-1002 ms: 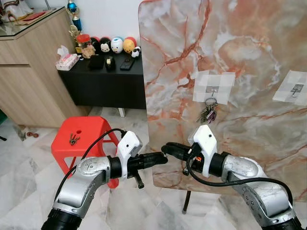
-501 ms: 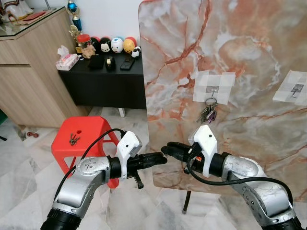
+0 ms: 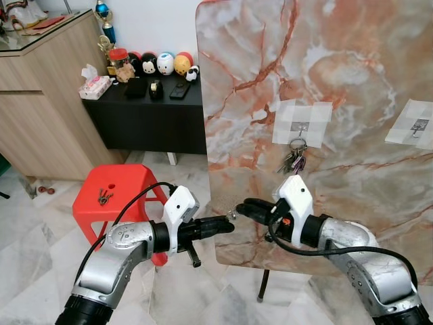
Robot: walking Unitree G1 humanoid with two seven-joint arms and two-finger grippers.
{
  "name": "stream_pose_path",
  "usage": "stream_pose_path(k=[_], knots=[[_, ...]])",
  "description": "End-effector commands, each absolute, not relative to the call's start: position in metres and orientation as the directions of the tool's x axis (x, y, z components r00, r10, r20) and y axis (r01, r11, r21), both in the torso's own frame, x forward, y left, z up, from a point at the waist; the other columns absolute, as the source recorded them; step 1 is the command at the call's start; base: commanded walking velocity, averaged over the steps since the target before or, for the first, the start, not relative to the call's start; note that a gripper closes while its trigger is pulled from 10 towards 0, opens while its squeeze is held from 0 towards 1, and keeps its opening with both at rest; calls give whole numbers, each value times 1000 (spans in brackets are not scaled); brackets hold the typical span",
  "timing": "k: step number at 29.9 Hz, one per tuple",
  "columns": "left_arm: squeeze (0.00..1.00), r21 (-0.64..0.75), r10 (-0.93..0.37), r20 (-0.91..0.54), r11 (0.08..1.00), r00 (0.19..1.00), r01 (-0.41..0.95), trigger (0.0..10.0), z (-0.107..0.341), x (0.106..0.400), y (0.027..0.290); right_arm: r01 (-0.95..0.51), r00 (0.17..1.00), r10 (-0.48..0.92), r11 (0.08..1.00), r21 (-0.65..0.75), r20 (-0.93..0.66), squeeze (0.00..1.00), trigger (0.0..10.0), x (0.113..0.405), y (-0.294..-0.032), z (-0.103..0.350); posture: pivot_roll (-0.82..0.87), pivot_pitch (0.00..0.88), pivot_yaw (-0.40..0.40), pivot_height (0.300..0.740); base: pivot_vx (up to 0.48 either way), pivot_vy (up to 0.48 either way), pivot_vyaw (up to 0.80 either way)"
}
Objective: Hang keys on a hook
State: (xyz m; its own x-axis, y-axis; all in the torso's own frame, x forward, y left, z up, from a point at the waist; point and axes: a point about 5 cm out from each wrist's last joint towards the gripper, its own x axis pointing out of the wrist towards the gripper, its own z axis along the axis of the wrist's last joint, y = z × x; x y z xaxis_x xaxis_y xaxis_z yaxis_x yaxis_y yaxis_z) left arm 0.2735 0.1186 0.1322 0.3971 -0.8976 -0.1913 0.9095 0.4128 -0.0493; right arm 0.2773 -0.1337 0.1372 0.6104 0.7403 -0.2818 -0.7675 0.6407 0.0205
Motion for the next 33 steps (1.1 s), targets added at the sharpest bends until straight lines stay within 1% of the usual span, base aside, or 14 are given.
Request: stream_pose_path(k=[1, 7, 11, 12, 13, 14, 15, 16, 19, 20, 22, 28, 29, 33], knots=[[0, -29, -906, -190, 391, 379, 920, 0, 137, 270, 118, -749, 634, 719, 663, 7, -286, 0, 10000, 280, -140, 138, -1, 58, 41, 740, 0, 0, 0], [0, 0, -891, -199, 415, 407, 910, 0, 136, 272, 120, -679, 694, 578, 723, -126, -430, 0, 10000, 285, -161, 115, -5, 59, 41, 740, 0, 0, 0], [0, 58, -865, -174, 469, 471, 882, 0, 139, 279, 118, -580, 731, 477, 811, -76, -488, 0, 10000, 284, -174, 84, -4, 59, 41, 740, 0, 0, 0], [0, 70, -856, -161, 486, 491, 871, 1647, 141, 281, 118, -537, 743, 428, 840, -77, -515, 0, 10000, 282, -180, 72, -2, 58, 41, 740, 0, 0, 0], [0, 76, -850, -153, 498, 503, 864, 1647, 142, 282, 118, -510, 748, 394, 856, -83, -534, 0, 10000, 281, -184, 64, -2, 58, 41, 740, 0, 0, 0], [0, 89, -840, -139, 517, 525, 851, 4627, 144, 284, 118, -464, 750, 342, 882, -81, -566, 0, 10000, 277, -190, 50, -2, 59, 41, 740, 0, 0, 0], [0, 89, -840, -139, 517, 525, 851, 4627, 144, 284, 118, -464, 750, 342, 882, -81, -566, 0, 10000, 277, -190, 50, -2, 59, 41, 740, 0, 0, 0], [0, 99, -823, -124, 546, 555, 832, 10000, 146, 287, 118, -380, 757, 276, 923, -57, -592, 0, 10000, 270, -197, 29, -3, 60, 41, 740, 0, 0, 0], [0, 116, -800, -91, 583, 593, 804, 10000, 150, 289, 118, -251, 744, 170, 967, -35, -646, 0, 10000, 256, -208, -2, -4, 58, 41, 740, 0, 0, 0], [0, 111, -788, -56, 605, 613, 788, 10000, 154, 290, 115, -169, 715, 81, 984, -60, -694, 0, 10000, 242, -216, -23, -5, 56, 41, 740, 0, 0, 0], [0, 113, -779, -34, 620, 626, 777, 10000, 157, 291, 113, -117, 678, 27, 991, -71, -735, 0, 10000, 227, -219, -38, -5, 52, 43, 740, 0, 0, 0], [0, 163, -732, 28, 675, 680, 720, 10000, 169, 297, 100, -7, 562, -44, 998, -58, -826, 0, 10000, 183, -216, -74, -5, 38, 49, 740, 0, 0, 0], [0, 163, -714, 59, 696, 697, 699, 10000, 175, 298, 92, 66, 517, -64, 997, -34, -853, 0, 10000, 167, -212, -85, -11, 30, 52, 740, 0, 0, 0], [0, 148, -723, 104, 690, 683, 708, 10000, 183, 292, 76, 153, 453, -94, 988, -27, -887, 0, 10000, 146, -206, -97, -11, 21, 55, 740, 0, 0, 0]])
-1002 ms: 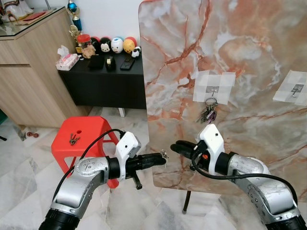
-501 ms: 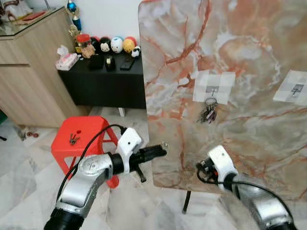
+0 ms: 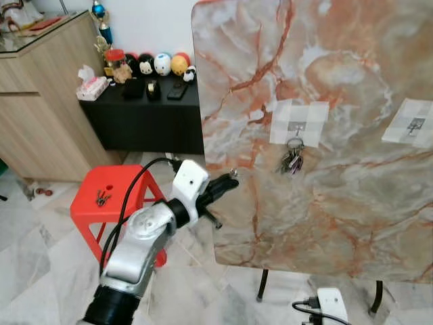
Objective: Hang keys on a hook
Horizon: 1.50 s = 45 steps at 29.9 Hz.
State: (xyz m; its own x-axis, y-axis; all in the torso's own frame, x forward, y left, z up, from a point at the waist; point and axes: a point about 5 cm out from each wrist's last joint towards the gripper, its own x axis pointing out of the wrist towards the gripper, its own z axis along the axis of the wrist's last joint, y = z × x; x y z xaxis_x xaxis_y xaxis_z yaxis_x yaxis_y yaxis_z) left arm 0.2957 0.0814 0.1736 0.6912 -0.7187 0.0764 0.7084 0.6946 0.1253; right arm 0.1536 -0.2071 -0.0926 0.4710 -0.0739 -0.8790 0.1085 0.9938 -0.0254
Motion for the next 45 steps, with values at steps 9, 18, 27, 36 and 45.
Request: stream_pose_path(k=[9, 18, 27, 36, 45], knots=[[0, 161, -797, 146, 604, 586, 781, 10000, 190, 271, 39, 170, 411, -97, 985, -28, -906, 0, 10000, 132, -191, -105, -8, 5, 62, 740, 0, -27, 0], [0, 160, -761, 147, 649, 632, 744, 10000, 192, 280, 47, 199, 451, -94, 980, -2, -887, 0, 10000, 141, -192, -101, -6, 18, 60, 740, 0, -254, 0], [0, 138, -511, 132, 858, 849, 495, 10000, 179, 302, 112, 226, 470, -87, 974, 25, -878, 0, 10000, 142, -189, -101, -2, 29, 56, 740, 0, -255, 0], [0, 128, -222, 119, 970, 968, 206, 10000, 159, 284, 180, 228, 487, -95, 973, 22, -868, 0, 10000, 146, -193, -99, 17, 34, 43, 740, 0, -255, 0], [0, 141, -195, 126, 974, 973, 176, 10000, 156, 285, 178, 232, 491, -100, 973, 19, -865, 0, 10000, 148, -194, -98, 11, 29, 42, 740, 0, -271, 0]])
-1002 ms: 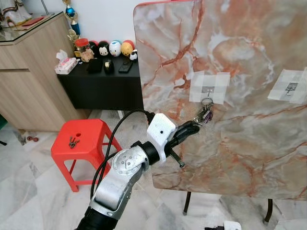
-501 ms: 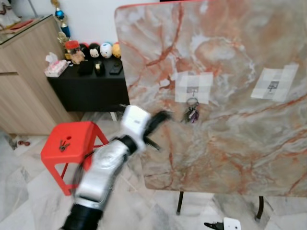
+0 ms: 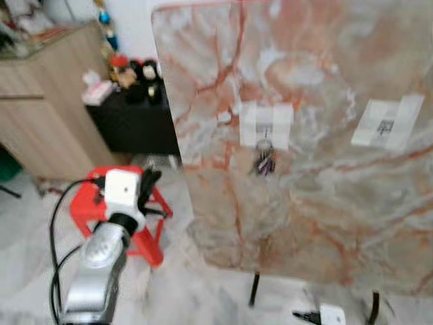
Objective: Hang keys on a hook
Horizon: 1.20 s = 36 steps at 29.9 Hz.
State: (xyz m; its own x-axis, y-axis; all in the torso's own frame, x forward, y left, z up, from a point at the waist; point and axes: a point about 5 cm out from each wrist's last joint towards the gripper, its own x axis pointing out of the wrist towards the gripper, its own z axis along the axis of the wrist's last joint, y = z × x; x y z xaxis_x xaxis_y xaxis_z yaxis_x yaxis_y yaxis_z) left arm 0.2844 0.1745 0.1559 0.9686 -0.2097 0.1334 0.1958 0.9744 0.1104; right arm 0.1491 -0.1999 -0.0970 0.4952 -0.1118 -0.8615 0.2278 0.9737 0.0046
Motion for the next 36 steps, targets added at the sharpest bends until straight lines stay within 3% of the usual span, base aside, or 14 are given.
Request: stream_pose_path(k=[1, 23, 36], knots=[[0, 141, -195, 126, 974, 973, 177, 10000, 155, 285, 177, 236, 491, -103, 972, 18, -865, 0, 10000, 148, -194, -98, 10, 28, 42, 740, 0, -296, 0], [0, 173, -215, 149, 967, 965, 189, 10000, 157, 286, 166, 287, 484, -111, 957, 38, -868, 0, 10000, 143, -197, -100, 6, 20, 42, 740, 0, -301, 0], [0, 232, -147, 123, 966, 981, 115, 10000, 149, 286, 194, 265, 480, -101, 964, 35, -871, 0, 10000, 142, -197, -100, -4, 0, 36, 740, 0, -299, 0]])
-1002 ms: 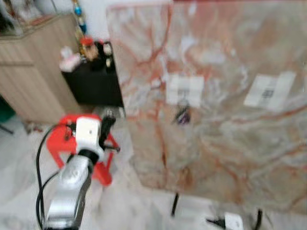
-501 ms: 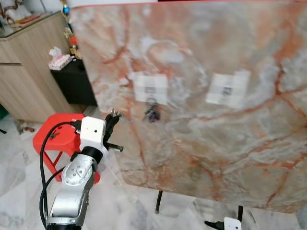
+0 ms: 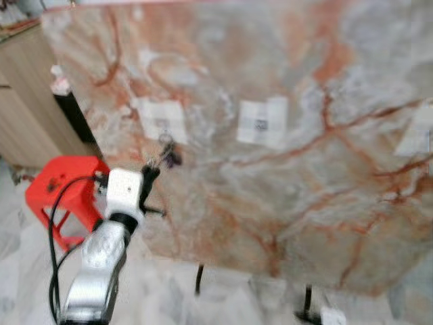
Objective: Hang keys on a hook
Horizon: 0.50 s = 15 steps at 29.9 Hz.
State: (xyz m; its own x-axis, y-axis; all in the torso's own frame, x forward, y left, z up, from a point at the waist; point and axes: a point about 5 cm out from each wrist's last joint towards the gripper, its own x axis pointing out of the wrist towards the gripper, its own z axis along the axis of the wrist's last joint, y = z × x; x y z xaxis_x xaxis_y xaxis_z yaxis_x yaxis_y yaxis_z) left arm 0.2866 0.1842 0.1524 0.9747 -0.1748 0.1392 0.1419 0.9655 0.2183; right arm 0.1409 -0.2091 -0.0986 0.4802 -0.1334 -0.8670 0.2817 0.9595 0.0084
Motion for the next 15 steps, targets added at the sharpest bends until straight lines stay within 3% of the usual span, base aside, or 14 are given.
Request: stream_pose_path(k=[1, 15], knots=[[0, 235, -140, 119, 966, 983, 109, 10000, 147, 285, 196, 261, 478, -100, 965, 33, -873, 0, 10000, 141, -197, -101, -3, 0, 30, 740, 0, -296, 0], [0, 203, -169, 154, 970, 974, 136, 10000, 156, 290, 192, 255, 479, -98, 967, 31, -872, 0, 10000, 140, -202, -100, 3, 5, 13, 740, 0, -291, 0]])
